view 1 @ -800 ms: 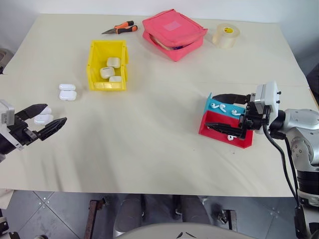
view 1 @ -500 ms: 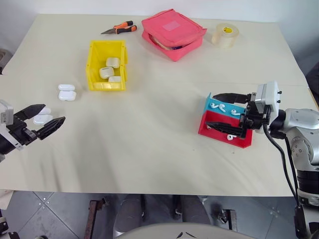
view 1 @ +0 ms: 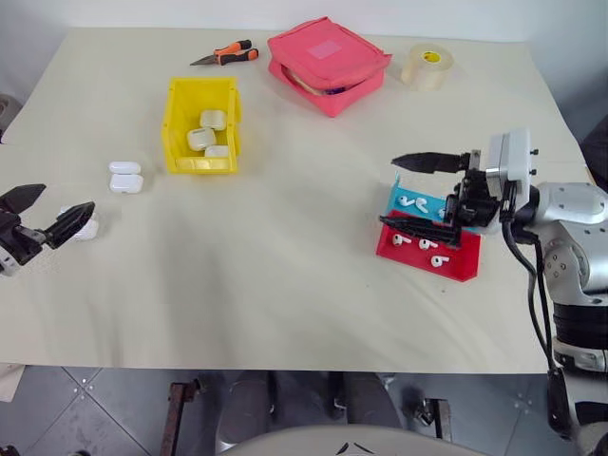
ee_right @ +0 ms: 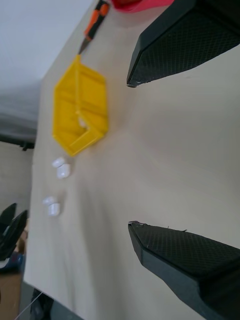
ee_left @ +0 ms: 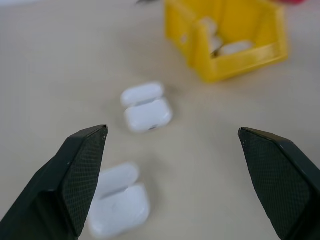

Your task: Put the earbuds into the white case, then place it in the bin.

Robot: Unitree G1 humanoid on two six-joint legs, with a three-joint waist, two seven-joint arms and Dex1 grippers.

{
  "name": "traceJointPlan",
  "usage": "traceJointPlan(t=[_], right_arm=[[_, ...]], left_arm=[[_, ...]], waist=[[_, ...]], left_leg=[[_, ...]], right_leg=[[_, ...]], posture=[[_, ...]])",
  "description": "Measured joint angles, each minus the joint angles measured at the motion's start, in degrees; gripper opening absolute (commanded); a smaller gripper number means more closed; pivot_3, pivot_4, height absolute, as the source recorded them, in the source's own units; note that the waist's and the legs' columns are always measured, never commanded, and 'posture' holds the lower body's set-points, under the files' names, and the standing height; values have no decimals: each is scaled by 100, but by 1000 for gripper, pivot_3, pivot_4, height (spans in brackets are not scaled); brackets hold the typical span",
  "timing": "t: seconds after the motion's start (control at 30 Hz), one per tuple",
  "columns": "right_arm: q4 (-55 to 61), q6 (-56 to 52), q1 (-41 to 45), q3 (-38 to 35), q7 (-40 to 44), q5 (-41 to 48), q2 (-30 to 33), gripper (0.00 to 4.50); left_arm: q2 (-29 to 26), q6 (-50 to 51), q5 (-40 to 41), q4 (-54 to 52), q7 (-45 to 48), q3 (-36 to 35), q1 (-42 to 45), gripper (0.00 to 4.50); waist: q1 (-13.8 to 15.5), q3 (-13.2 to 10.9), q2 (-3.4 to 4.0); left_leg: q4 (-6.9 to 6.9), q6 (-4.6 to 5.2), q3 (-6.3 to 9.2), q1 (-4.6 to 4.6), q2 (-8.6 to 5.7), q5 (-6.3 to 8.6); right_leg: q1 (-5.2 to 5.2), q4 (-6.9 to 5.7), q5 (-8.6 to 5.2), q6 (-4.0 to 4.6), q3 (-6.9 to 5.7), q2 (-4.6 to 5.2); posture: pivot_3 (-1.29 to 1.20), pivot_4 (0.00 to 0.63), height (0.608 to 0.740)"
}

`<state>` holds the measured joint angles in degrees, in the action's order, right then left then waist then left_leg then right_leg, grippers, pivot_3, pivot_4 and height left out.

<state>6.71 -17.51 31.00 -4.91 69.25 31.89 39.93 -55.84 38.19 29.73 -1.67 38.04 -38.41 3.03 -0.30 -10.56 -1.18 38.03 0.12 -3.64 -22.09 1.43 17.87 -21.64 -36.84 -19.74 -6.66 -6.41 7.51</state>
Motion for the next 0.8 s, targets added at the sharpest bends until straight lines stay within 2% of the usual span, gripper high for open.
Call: traceJointPlan(t=[0.07,0.17,0.33,0.57,0.8], right_arm=[[-17,9,11,28,37,8,-20,4500],[-143,59,122,253,146,-43,-140,4500],[-139,95,-11,322,233,-40,-180,4500],[-85,105,-174,338,282,-37,-175,4500],[76,80,-356,311,145,-37,-173,4500]], left_arm=[[-209,499,2,15,-87,51,99,4447],[-962,2032,-72,611,-344,918,1008,4447],[-1204,3142,-348,1450,-581,2039,2114,4447],[-1175,3467,-640,2326,-458,3081,3402,4447],[-983,3219,-1235,3333,-350,3817,4015,4447]], waist=[[13,0,0],[61,-4,-8],[23,-8,-1],[10,-16,-15],[24,-16,-16]], left_leg=[[0,2,-1,0,-7,1],[11,3,13,-7,-12,1],[0,10,3,-9,-25,6],[8,8,-14,-17,-32,5],[15,5,-13,-19,-42,3]], right_leg=[[0,-1,0,0,5,4],[2,-7,0,-1,3,-2],[-9,-9,2,-3,9,1],[-26,-13,1,-4,13,-4],[-26,-18,2,-4,14,-5]], posture=[[0,150,740],[0,150,740],[0,150,740],[0,150,740],[0,150,740]])
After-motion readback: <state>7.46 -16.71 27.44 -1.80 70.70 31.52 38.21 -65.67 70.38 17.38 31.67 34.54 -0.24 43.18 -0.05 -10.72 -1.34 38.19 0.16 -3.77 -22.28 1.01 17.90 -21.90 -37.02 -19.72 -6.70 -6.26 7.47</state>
